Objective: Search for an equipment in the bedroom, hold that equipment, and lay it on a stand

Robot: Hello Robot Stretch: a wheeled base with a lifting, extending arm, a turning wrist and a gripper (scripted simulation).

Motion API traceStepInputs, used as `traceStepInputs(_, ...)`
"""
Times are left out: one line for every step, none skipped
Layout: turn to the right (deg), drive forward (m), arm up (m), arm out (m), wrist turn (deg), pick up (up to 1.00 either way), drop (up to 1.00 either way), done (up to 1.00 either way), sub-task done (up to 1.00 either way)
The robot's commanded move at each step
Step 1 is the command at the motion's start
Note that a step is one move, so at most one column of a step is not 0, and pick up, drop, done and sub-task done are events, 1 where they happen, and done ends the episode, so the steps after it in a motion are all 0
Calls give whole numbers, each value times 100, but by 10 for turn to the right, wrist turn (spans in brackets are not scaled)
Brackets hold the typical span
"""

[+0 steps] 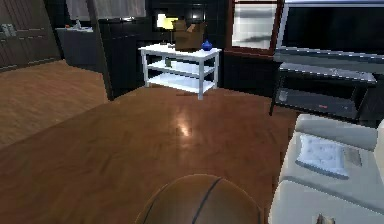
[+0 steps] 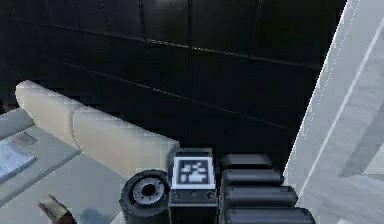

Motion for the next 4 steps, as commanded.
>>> traceStepInputs(0,55,0,0,0,0,0,0,0)
traceStepInputs(300,0,0,0,0,0,0,0,0)
traceStepInputs(0,100,0,0,0,0,0,0,0)
traceStepInputs(0,95,0,0,0,0,0,0,0)
